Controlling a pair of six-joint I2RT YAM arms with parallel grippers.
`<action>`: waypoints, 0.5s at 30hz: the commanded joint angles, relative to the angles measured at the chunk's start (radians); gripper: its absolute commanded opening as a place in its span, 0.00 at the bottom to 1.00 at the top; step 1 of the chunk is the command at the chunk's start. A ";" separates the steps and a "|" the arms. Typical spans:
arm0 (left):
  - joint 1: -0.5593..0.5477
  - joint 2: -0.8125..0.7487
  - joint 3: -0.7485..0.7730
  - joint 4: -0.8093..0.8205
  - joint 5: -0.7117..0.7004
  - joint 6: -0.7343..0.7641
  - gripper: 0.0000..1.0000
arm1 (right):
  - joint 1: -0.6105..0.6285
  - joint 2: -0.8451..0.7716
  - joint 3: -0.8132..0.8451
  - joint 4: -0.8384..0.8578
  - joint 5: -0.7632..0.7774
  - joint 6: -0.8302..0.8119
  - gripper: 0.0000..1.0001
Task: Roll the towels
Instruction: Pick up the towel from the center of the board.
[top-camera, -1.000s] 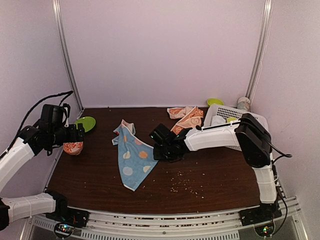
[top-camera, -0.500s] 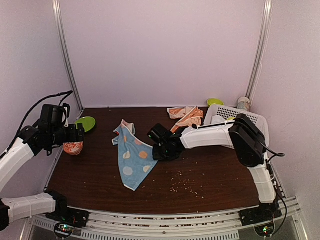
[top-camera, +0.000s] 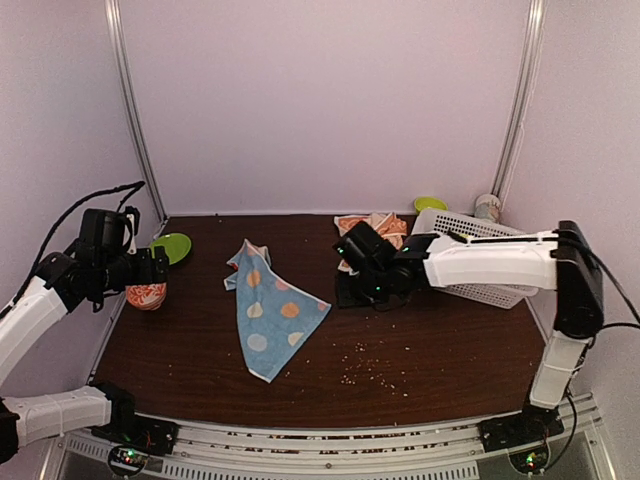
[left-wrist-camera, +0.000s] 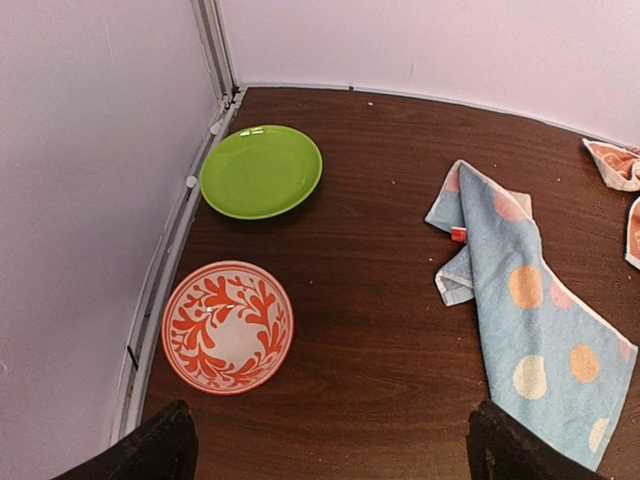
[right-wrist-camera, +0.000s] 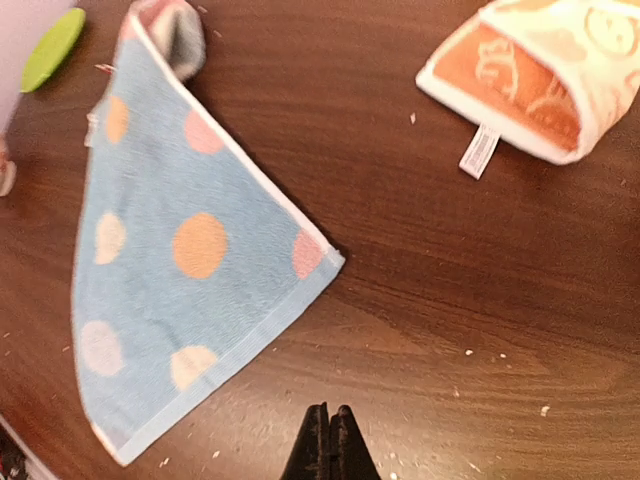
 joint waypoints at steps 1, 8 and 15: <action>0.003 -0.003 0.000 0.032 0.026 0.016 0.96 | 0.026 -0.250 -0.169 -0.028 -0.045 -0.136 0.00; 0.003 0.029 0.013 0.042 0.041 0.018 0.96 | 0.059 -0.320 -0.337 0.044 0.002 -0.079 0.29; 0.003 0.017 0.000 0.012 0.008 0.015 0.95 | 0.051 0.059 0.083 -0.020 0.051 -0.065 0.56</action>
